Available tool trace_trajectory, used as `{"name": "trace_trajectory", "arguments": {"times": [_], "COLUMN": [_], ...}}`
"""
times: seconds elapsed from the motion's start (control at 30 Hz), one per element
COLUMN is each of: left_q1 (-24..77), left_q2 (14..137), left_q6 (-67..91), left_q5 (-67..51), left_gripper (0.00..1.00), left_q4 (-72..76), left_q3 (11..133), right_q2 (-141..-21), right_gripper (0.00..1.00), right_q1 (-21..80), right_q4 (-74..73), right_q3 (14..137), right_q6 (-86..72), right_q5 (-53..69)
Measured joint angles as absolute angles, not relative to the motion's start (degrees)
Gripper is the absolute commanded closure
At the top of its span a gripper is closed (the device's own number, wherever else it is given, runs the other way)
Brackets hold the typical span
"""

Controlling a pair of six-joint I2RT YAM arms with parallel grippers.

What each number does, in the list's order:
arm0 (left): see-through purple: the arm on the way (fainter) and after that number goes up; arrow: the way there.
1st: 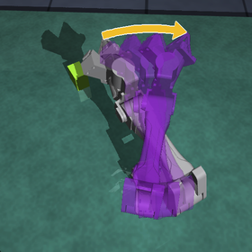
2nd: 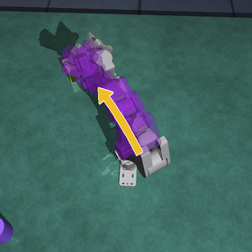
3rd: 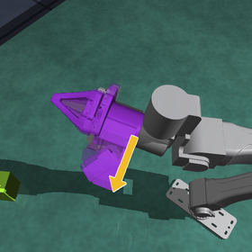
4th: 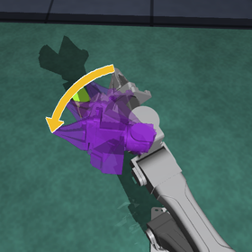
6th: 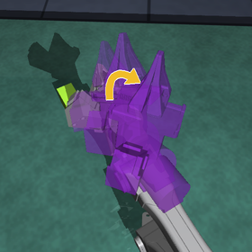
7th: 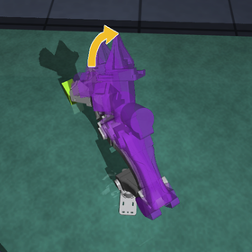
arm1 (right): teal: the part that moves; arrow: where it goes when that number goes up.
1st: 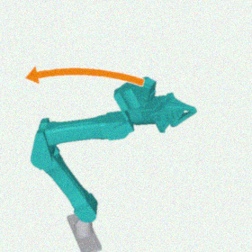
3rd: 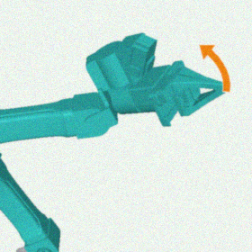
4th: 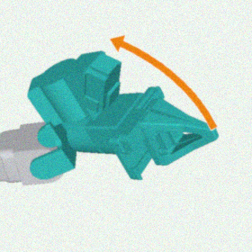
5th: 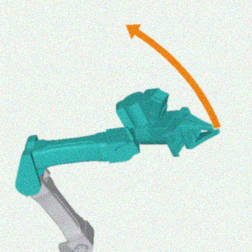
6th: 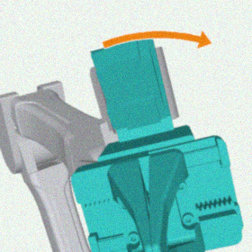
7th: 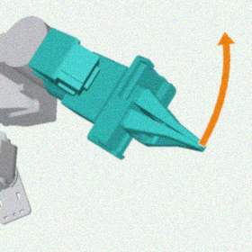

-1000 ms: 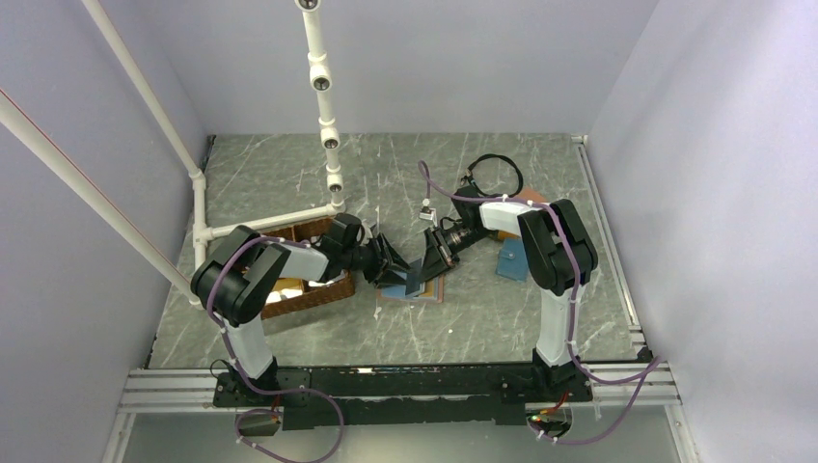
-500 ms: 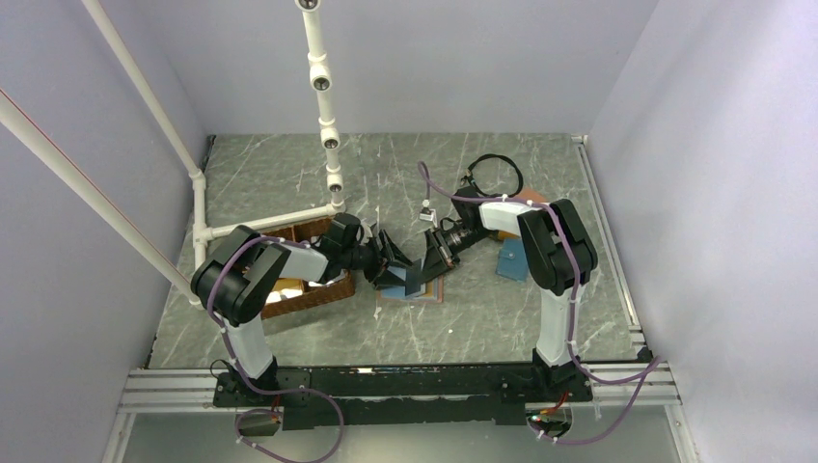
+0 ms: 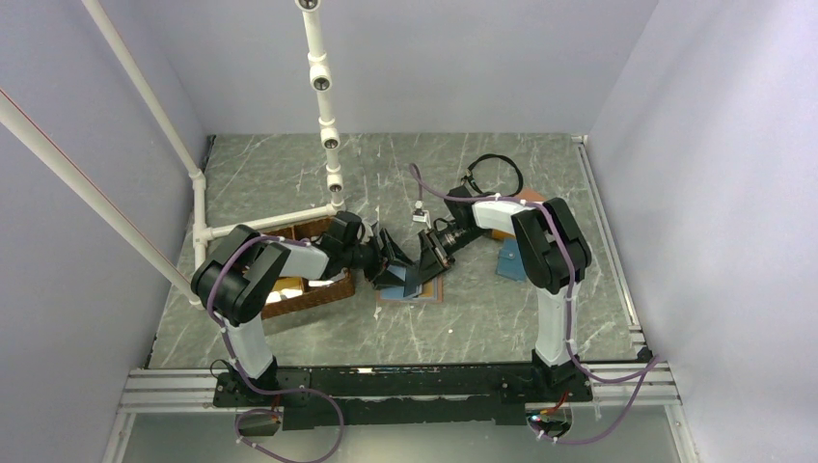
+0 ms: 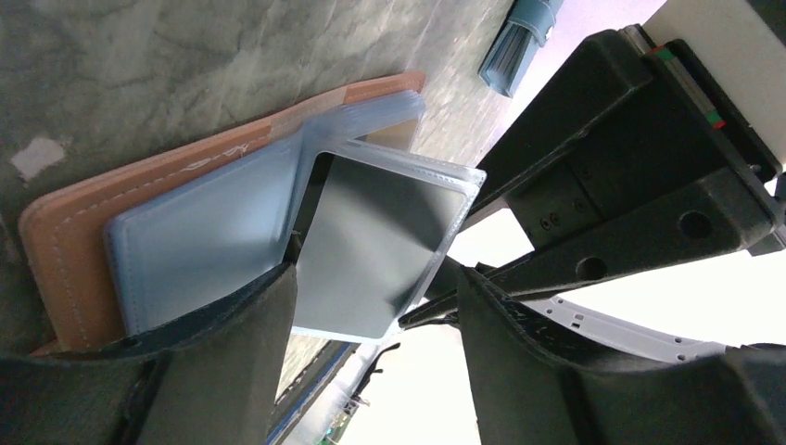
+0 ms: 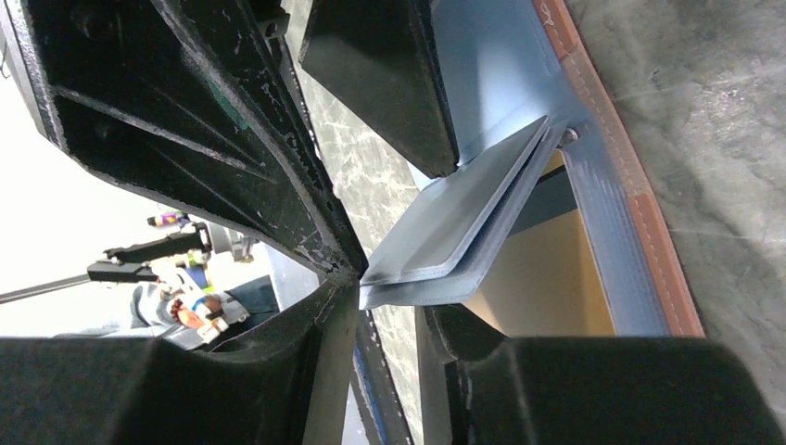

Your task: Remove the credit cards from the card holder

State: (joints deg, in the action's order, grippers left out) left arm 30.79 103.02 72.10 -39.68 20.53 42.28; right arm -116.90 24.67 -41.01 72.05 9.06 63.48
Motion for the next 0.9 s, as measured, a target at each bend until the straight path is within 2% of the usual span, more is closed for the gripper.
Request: {"name": "trace_trajectory", "arguments": {"times": [0.27, 0.53, 0.67, 0.9], "left_q1": [31.00, 31.05, 31.05, 31.07], "left_q2": [104.31, 104.53, 104.53, 104.01], "left_q6": [71.57, 71.02, 71.00, 70.24], "left_q5": [-39.75, -39.79, -39.77, -39.22], "left_gripper": [0.44, 0.47, 0.38, 0.21], "left_q4": [19.75, 18.52, 18.61, 18.52], "left_q3": [42.92, 43.24, 43.24, 43.22], "right_q2": [-117.12, -117.21, -117.21, -117.23], "right_gripper": [0.67, 0.66, 0.72, 0.71], "right_q1": [25.34, 25.61, 25.61, 25.65], "right_q4": [-41.04, -41.08, -41.08, -41.10], "right_q3": [72.38, 72.51, 72.51, 72.51], "right_q6": [9.10, 9.10, 9.10, 9.21], "right_q5": [63.90, 64.03, 63.96, 63.99]}}
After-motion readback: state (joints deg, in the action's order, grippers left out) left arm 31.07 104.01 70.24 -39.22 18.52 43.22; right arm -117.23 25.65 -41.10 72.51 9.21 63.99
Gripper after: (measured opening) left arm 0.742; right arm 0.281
